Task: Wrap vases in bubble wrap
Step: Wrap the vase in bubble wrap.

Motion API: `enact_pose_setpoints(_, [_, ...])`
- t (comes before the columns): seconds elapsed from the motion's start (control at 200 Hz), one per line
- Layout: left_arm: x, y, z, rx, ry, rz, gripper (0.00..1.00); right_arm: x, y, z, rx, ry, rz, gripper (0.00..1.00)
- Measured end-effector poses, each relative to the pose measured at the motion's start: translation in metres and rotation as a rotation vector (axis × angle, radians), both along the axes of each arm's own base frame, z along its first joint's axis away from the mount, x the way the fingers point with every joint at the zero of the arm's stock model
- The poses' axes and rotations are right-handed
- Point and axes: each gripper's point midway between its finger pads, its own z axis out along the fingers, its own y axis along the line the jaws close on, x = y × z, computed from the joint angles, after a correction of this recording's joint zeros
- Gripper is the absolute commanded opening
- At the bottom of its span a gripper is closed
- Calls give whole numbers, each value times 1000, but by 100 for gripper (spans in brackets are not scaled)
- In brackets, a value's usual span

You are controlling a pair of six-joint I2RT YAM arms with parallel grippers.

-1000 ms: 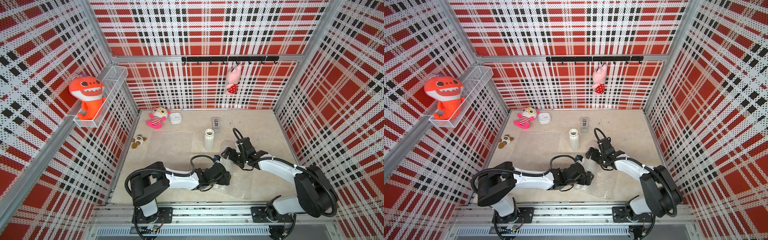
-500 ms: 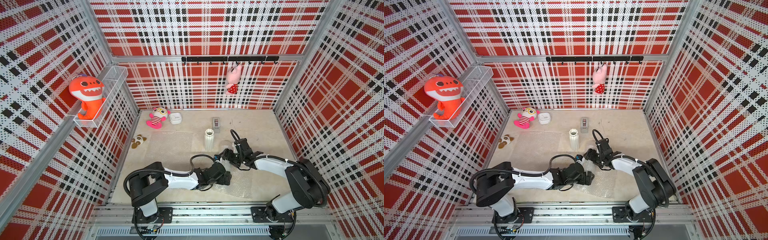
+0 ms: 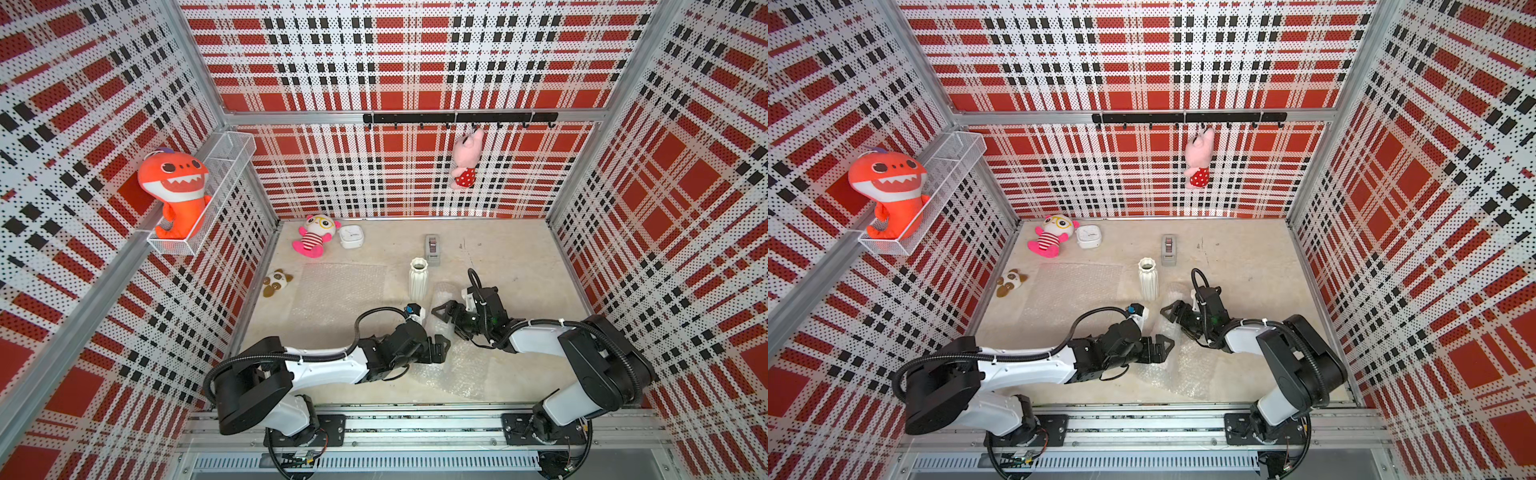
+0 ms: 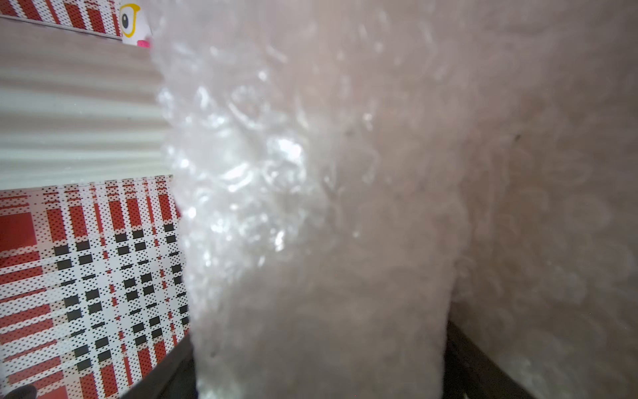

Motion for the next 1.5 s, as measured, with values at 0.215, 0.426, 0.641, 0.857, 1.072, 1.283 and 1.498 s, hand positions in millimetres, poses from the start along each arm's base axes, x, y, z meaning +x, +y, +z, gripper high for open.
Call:
enact_pose_setpoints(0.215, [2, 0, -9, 5, 19, 12, 98, -1, -1, 0, 12, -20, -2, 70])
enact_pose_setpoints(0.426, [-6, 0, -35, 84, 56, -6, 98, 0, 0, 0, 10, -35, 5, 75])
enact_pose_setpoints(0.641, [-9, -4, -47, 157, 60, -5, 95, 0, -1, 0, 1, -39, 6, 89])
enact_pose_setpoints(0.857, [-8, -6, -48, 189, 48, 6, 92, 6, -14, 15, -103, -97, -2, 100])
enact_pose_setpoints(1.072, [-8, -8, -48, 208, 34, 3, 90, 12, -62, 35, -249, -120, -73, 100])
enact_pose_setpoints(1.283, [-8, -10, -48, 229, 24, -4, 89, 9, -80, 57, -359, -117, -60, 100])
enact_pose_setpoints(1.498, [-9, -10, -48, 233, 21, -4, 88, -11, -48, 49, -303, -61, 5, 100])
